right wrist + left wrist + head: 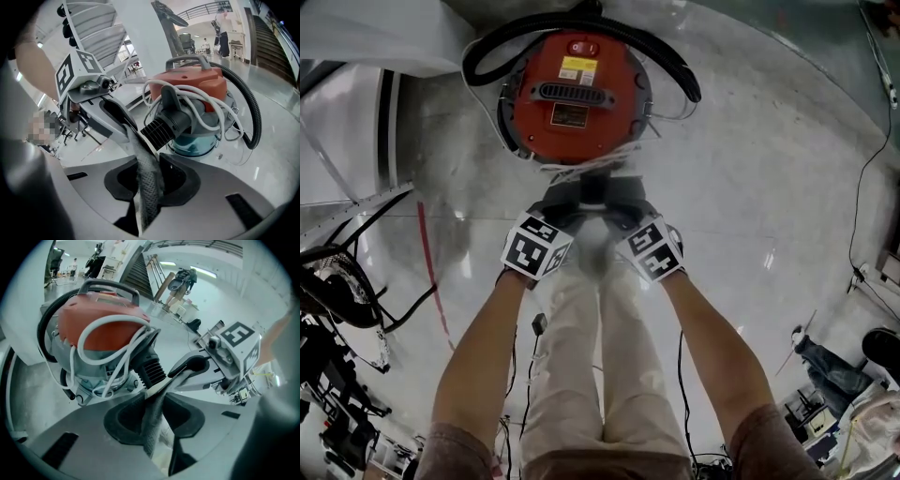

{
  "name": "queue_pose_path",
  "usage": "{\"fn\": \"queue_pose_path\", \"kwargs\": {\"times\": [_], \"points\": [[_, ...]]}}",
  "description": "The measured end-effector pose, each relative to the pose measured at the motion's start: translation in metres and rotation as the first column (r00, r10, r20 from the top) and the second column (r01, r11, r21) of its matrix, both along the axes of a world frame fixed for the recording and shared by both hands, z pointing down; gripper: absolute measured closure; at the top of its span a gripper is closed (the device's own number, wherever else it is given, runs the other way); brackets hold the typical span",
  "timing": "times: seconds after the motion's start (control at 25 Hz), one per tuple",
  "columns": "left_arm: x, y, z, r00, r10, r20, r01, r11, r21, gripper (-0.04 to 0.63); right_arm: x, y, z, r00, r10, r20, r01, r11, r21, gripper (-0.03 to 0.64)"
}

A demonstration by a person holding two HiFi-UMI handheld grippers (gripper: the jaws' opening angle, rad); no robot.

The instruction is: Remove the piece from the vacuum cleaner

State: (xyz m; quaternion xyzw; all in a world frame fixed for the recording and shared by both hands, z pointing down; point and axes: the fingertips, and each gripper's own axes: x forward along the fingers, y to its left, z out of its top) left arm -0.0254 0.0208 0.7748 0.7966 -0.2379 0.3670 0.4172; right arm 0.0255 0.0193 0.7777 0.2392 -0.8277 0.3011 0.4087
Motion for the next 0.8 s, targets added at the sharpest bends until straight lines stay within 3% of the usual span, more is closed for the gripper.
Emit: {"fn": "queue_pose_path", "kwargs": {"times": [0.2, 0.52, 0.8], "points": [[0.002, 0.039, 0.002, 0.995, 0.099, 0.008, -0.099, 0.994, -0.041, 0.503, 0.000, 0.034, 0.004, 0.993, -0.118, -0.011, 0.118, 0.993, -0.007, 0.561], [0.007, 0.047, -0.019, 0.997, 0.077, -0.005, -0.077, 0.997, -0.017, 0.509, 0.006, 0.042, -0.016, 0.999, -0.053, 0.003, 0.053, 0.999, 0.010, 0.561], [0.010, 0.041, -0.096, 0.997, 0.080, -0.004, -0.080, 0.995, 0.060, 0.511, 0.009, 0.039, -0.096, 0.999, -0.020, 0.030, 0.019, 0.999, 0.045, 0.561]]}}
